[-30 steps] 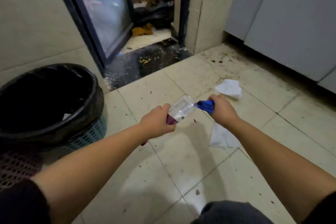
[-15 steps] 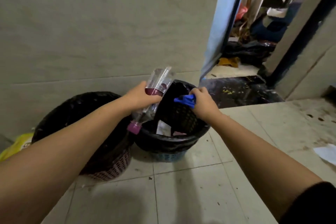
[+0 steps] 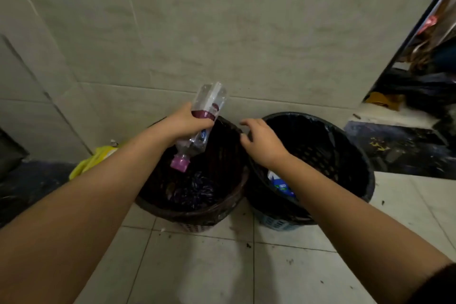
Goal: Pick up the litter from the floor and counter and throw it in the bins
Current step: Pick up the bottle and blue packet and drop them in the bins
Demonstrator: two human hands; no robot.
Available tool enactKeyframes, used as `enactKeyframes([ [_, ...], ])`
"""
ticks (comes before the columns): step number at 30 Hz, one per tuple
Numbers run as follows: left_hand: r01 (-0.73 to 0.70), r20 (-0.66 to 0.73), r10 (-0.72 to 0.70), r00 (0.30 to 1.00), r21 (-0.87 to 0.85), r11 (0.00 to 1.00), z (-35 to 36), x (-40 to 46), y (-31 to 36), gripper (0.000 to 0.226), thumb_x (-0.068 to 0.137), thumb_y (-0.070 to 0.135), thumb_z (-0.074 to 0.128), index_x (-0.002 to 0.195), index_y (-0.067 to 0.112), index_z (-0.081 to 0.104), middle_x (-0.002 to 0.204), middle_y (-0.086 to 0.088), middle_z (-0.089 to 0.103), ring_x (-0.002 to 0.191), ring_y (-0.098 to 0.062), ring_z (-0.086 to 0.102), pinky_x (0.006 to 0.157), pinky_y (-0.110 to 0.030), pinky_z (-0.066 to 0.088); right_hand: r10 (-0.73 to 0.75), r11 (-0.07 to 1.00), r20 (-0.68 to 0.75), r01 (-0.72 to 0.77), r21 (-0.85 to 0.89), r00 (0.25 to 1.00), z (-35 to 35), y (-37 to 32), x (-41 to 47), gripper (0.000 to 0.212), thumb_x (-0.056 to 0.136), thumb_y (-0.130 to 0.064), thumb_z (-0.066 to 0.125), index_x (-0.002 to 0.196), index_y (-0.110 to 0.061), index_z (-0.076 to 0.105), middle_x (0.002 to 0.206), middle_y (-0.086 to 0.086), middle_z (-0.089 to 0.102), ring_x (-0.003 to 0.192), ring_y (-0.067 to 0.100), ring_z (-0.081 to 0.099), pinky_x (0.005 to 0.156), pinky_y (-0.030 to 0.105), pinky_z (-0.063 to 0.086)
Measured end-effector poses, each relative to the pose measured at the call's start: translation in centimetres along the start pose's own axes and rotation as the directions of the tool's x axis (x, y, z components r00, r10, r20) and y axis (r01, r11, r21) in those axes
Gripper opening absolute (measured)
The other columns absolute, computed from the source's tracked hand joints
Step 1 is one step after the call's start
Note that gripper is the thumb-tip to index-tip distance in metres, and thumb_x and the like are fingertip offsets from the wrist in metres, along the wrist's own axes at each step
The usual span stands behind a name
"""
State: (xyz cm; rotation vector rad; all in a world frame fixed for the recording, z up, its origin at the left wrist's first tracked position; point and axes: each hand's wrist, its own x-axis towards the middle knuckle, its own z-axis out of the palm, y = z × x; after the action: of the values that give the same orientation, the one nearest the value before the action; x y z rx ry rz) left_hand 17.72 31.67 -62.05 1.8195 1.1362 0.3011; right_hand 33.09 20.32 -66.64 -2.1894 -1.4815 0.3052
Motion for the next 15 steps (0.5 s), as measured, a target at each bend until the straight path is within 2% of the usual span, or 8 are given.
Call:
enactKeyframes([
  [1,0.051,0.005,-0.051,0.999,0.023,0.998,0.1,0.3,-1.2,0.042,0.069,0.032,0.072,0.103,0.013,0.058,0.093,-0.01,0.067,0.08,-0.023,0.065,0.075,-0.031,0.053,-0.098,0.994,0.008,0.098,-0.057,0.995,0.9,-1.5,0.2,0.043,0.09,-0.021,0.051,0.132,-0.011,0.05,0.134,0.015,0.051,0.124,0.032,0.048,0.107,0.042,0.04],
  [3,0.155,0.028,-0.157,0.987,0.076,0.985,0.9,1.3,-4.0,0.074,0.05,0.047,0.071,0.112,0.008,0.062,0.104,-0.015,0.07,0.092,-0.03,0.069,0.087,-0.039,0.057,-0.189,0.941,0.158,0.224,-0.253,0.969,3.0,-2.6,0.4,0.041,0.092,-0.024,0.048,0.131,-0.015,0.05,0.137,0.011,0.049,0.127,0.03,0.046,0.112,0.044,0.032],
  [4,0.217,0.049,-0.22,0.974,0.072,0.974,1.5,1.6,-5.2,0.076,0.052,0.045,0.072,0.116,0.006,0.061,0.106,-0.016,0.069,0.093,-0.031,0.069,0.087,-0.04,0.058,-0.162,0.907,0.255,0.246,-0.342,0.953,3.7,-2.5,0.4,0.038,0.092,-0.024,0.045,0.129,-0.017,0.052,0.135,0.01,0.051,0.126,0.03,0.046,0.115,0.045,0.024],
  [6,0.31,0.08,-0.314,0.946,0.056,0.949,2.8,2.0,-7.1,0.059,0.071,0.031,0.074,0.119,0.002,0.058,0.106,-0.017,0.066,0.093,-0.032,0.067,0.081,-0.037,0.056,-0.119,0.845,0.353,0.282,-0.455,0.928,4.4,-1.5,0.1,0.033,0.094,-0.024,0.04,0.119,-0.018,0.06,0.121,0.009,0.062,0.118,0.028,0.054,0.12,0.045,0.01],
  [9,0.391,0.11,-0.408,0.906,0.147,0.909,4.8,3.3,-9.6,0.059,0.079,0.024,0.071,0.13,0.001,0.051,0.114,-0.019,0.062,0.1,-0.033,0.065,0.085,-0.037,0.054,-0.159,0.799,0.327,0.316,-0.512,0.931,4.8,-0.4,-0.4,0.034,0.096,-0.026,0.035,0.107,-0.019,0.066,0.098,0.006,0.072,0.102,0.026,0.062,0.121,0.043,0.004],
  [11,0.422,0.151,-0.464,0.873,0.243,0.873,5.9,4.3,-10.8,0.065,0.082,0.023,0.07,0.137,0.002,0.043,0.121,-0.018,0.058,0.107,-0.032,0.061,0.084,-0.034,0.05,-0.189,0.792,0.31,0.332,-0.513,0.932,5.0,-0.1,-0.4,0.034,0.096,-0.026,0.034,0.104,-0.019,0.066,0.094,0.005,0.073,0.099,0.026,0.062,0.121,0.042,0.004],
  [13,0.44,0.195,-0.52,0.832,0.339,0.831,7.1,5.4,-12.1,0.073,0.083,0.021,0.07,0.144,0.001,0.034,0.135,-0.018,0.051,0.12,-0.033,0.056,0.09,-0.035,0.049,-0.194,0.792,0.306,0.333,-0.513,0.932,5.1,-0.2,-0.4,0.034,0.097,-0.027,0.033,0.1,-0.019,0.066,0.091,0.004,0.072,0.097,0.025,0.062,0.121,0.041,0.004],
  [15,0.403,0.239,-0.54,0.807,0.445,0.799,8.3,6.5,-13.5,0.068,0.085,0.02,0.069,0.142,-0.001,0.038,0.137,-0.016,0.051,0.124,-0.032,0.054,0.098,-0.036,0.048,-0.196,0.794,0.298,0.329,-0.511,0.934,5.1,-0.3,-0.4,0.034,0.097,-0.027,0.033,0.099,-0.019,0.066,0.091,0.003,0.072,0.097,0.024,0.062,0.12,0.04,0.004],
])
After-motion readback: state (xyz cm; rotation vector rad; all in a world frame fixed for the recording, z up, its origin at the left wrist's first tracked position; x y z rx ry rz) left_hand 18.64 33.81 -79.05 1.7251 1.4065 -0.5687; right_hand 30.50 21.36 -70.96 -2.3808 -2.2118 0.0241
